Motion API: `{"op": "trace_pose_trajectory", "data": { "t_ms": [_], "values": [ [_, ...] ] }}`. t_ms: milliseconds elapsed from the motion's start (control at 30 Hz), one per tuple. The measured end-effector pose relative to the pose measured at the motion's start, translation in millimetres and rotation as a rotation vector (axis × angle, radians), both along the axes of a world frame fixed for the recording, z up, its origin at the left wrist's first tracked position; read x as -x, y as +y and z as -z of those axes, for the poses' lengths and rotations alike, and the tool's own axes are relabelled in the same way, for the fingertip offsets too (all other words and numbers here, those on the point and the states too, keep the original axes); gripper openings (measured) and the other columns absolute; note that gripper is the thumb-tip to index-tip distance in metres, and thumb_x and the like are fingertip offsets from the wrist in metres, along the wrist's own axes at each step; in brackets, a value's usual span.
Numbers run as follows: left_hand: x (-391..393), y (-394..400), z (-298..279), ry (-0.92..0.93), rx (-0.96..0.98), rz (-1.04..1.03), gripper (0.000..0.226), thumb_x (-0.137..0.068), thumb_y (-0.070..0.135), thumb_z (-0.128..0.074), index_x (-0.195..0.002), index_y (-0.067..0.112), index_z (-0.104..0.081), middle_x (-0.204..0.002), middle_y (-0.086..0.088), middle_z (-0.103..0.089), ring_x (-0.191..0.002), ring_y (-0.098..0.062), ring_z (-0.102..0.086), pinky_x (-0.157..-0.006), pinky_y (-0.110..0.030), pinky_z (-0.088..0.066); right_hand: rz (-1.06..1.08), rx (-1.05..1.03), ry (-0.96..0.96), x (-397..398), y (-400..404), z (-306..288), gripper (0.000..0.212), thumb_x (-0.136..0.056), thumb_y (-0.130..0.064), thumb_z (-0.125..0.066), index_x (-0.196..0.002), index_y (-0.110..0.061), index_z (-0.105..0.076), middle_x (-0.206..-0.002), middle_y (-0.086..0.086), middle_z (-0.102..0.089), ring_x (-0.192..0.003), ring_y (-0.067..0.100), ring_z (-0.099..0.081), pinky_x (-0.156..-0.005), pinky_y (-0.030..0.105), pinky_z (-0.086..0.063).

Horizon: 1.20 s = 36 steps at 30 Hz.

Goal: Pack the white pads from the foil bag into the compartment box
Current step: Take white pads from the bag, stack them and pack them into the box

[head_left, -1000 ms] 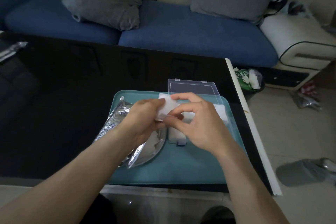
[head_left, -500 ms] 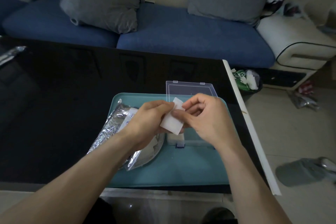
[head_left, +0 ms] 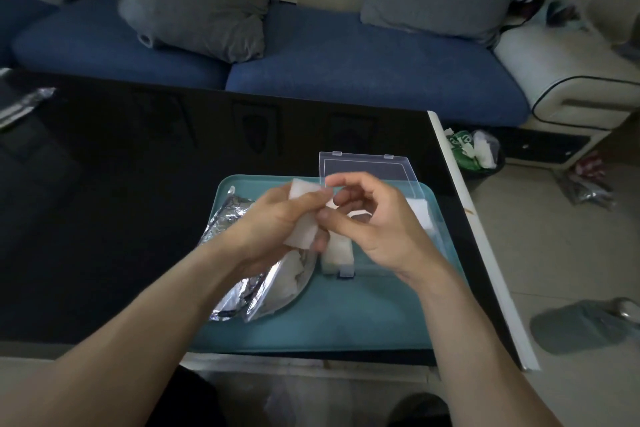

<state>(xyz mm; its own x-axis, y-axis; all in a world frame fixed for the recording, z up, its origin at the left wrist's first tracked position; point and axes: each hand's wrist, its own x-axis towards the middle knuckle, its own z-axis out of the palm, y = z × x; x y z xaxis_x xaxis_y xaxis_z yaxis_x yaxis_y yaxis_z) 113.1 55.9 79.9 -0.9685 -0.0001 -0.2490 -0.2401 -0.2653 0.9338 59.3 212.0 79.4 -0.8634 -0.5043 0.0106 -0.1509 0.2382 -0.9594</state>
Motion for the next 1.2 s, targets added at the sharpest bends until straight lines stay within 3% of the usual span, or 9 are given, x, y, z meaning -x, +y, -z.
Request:
{"op": "trace_pose_trajectory", "data": {
  "t_ms": [133,233,333,467,567,733,867,1100,1200],
  "values": [
    [-1,-29,0,0.072,0.673,-0.298,0.017,-0.089,0.036,-0.069,-0.092,0.021,-0.063,-0.074,0.004,-0.064,-0.055,-0.009,-0.056,-0.049,-0.022,-0.044,-0.021,-0.210,-0.190,-2,-2,4,0.019,-0.085,-0.021,-0.081,-0.099,-0.019,-0.068,-0.088,0.000,-0.074,-0.072,0.016,-0.075,-0.076,0.032,-0.061],
    [-8,-39,8,-0.075,1.231,-0.066,0.048,-0.078,0.064,-0.068,-0.095,0.020,-0.060,-0.085,0.001,-0.065,-0.070,-0.011,-0.061,-0.055,-0.024,-0.045,-0.120,-0.480,-0.182,-15,-14,20,0.009,-0.088,-0.010,-0.069,-0.093,-0.015,-0.065,-0.079,0.005,-0.076,-0.064,0.017,-0.075,-0.077,0.041,-0.062],
    [-10,-37,20,-0.261,1.437,0.206,0.078,-0.066,0.081,-0.064,-0.108,0.015,-0.055,-0.105,-0.003,-0.061,-0.097,-0.025,-0.060,-0.077,-0.034,-0.047,-0.187,-0.602,-0.073,-27,-32,35,0.023,-0.086,-0.008,-0.069,-0.107,-0.015,-0.063,-0.088,0.005,-0.076,-0.058,0.013,-0.073,-0.063,0.028,-0.061],
    [-8,-46,25,-0.284,1.447,0.220,0.035,-0.092,0.041,-0.054,-0.107,0.009,-0.057,-0.113,-0.011,-0.063,-0.092,-0.024,-0.056,-0.073,-0.030,-0.041,-0.189,-0.688,0.003,-36,-55,54,0.064,-0.092,-0.031,-0.067,-0.149,-0.020,-0.040,-0.134,0.008,-0.062,-0.090,0.029,-0.073,-0.086,0.034,-0.058],
    [-8,-63,25,-0.317,1.293,0.198,0.018,-0.098,0.024,-0.049,-0.096,0.008,-0.057,-0.097,-0.007,-0.061,-0.075,-0.019,-0.055,-0.059,-0.028,-0.041,-0.197,-0.678,0.005,-43,-63,60,0.065,-0.097,-0.039,-0.061,-0.153,-0.017,-0.035,-0.146,0.009,-0.052,-0.121,0.031,-0.060,-0.100,0.034,-0.047],
    [-6,-76,33,-0.342,1.169,0.083,0.016,-0.097,0.019,-0.049,-0.085,0.011,-0.057,-0.081,-0.005,-0.059,-0.065,-0.016,-0.055,-0.056,-0.026,-0.044,-0.111,-0.676,0.213,-47,-69,60,0.039,-0.096,-0.032,-0.066,-0.130,-0.014,-0.062,-0.123,0.007,-0.068,-0.109,0.025,-0.063,-0.087,0.032,-0.049],
    [-4,-73,32,-0.319,1.171,0.096,0.014,-0.097,0.020,-0.048,-0.086,0.014,-0.053,-0.084,-0.004,-0.058,-0.065,-0.015,-0.055,-0.054,-0.026,-0.042,-0.092,-0.568,0.144,-44,-71,62,0.032,-0.095,-0.032,-0.067,-0.120,-0.011,-0.068,-0.103,0.005,-0.070,-0.091,0.022,-0.063,-0.071,0.025,-0.042],
    [-3,-76,28,-0.312,1.159,0.134,0.019,-0.097,0.020,-0.046,-0.094,0.007,-0.059,-0.092,-0.009,-0.063,-0.074,-0.020,-0.060,-0.060,-0.029,-0.045,0.009,-0.275,-0.168,-43,-78,74,0.025,-0.085,-0.024,-0.079,-0.106,-0.027,-0.067,-0.099,-0.015,-0.061,-0.092,0.027,-0.071,-0.082,0.046,-0.060],
    [-2,-76,30,-0.337,1.147,0.081,0.018,-0.096,0.020,-0.048,-0.088,0.010,-0.060,-0.084,-0.007,-0.063,-0.066,-0.017,-0.058,-0.053,-0.026,-0.042,0.075,-0.258,-0.098,-37,-76,72,0.030,-0.081,-0.022,-0.084,-0.109,-0.023,-0.072,-0.095,-0.018,-0.063,-0.098,0.011,-0.064,-0.084,0.027,-0.054]
  ]
}}
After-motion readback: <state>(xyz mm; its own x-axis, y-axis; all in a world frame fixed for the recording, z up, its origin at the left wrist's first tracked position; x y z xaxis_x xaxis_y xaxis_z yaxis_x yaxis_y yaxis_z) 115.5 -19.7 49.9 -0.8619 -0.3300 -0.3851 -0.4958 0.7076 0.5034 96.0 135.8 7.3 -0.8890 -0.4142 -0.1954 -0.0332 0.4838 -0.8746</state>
